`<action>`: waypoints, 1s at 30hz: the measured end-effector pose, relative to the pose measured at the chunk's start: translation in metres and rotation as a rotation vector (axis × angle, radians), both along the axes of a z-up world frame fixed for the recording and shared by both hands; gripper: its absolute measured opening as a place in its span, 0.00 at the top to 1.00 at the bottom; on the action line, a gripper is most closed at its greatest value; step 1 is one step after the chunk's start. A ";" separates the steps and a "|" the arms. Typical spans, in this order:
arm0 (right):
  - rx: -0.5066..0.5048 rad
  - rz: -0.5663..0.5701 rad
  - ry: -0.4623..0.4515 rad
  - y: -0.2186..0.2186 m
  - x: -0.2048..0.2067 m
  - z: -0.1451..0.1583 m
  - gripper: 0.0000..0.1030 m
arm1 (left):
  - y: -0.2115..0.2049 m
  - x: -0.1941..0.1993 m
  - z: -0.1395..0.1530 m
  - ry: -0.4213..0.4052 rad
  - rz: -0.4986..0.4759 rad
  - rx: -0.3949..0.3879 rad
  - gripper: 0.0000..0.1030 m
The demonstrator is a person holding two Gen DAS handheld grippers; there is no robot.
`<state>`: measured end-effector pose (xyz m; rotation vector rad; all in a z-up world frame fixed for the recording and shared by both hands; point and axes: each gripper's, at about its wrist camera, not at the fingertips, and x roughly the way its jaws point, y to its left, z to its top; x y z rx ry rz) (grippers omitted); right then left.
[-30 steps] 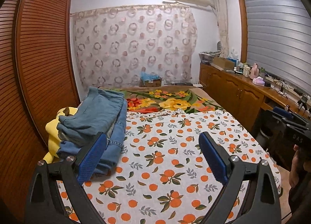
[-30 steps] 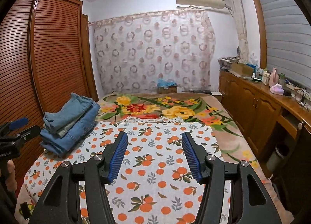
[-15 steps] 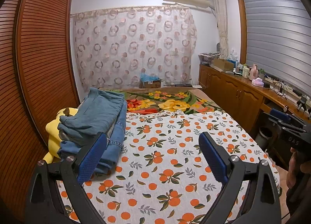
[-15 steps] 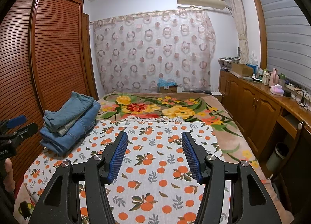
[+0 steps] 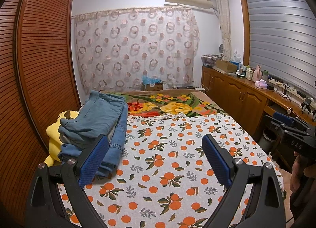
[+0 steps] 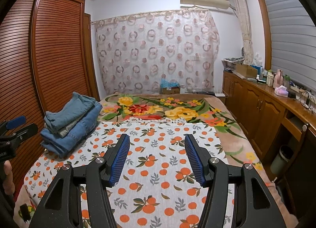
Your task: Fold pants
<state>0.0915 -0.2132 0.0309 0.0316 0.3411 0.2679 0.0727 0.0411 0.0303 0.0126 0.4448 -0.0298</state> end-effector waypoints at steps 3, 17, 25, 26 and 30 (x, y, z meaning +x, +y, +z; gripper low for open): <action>0.000 0.000 0.000 0.000 0.000 0.000 0.42 | 0.000 0.000 0.000 -0.001 0.001 0.000 0.07; 0.000 0.001 -0.001 0.000 0.000 0.000 0.42 | 0.000 -0.001 -0.002 -0.002 0.000 0.000 0.07; -0.002 0.003 -0.001 0.000 0.000 0.000 0.42 | 0.000 -0.001 -0.003 -0.002 0.001 -0.001 0.07; -0.002 0.002 -0.001 0.000 0.000 -0.001 0.42 | 0.000 -0.001 -0.003 -0.002 0.000 -0.001 0.07; -0.001 0.002 0.002 -0.001 0.001 -0.002 0.42 | 0.000 -0.002 -0.003 -0.002 0.000 0.000 0.07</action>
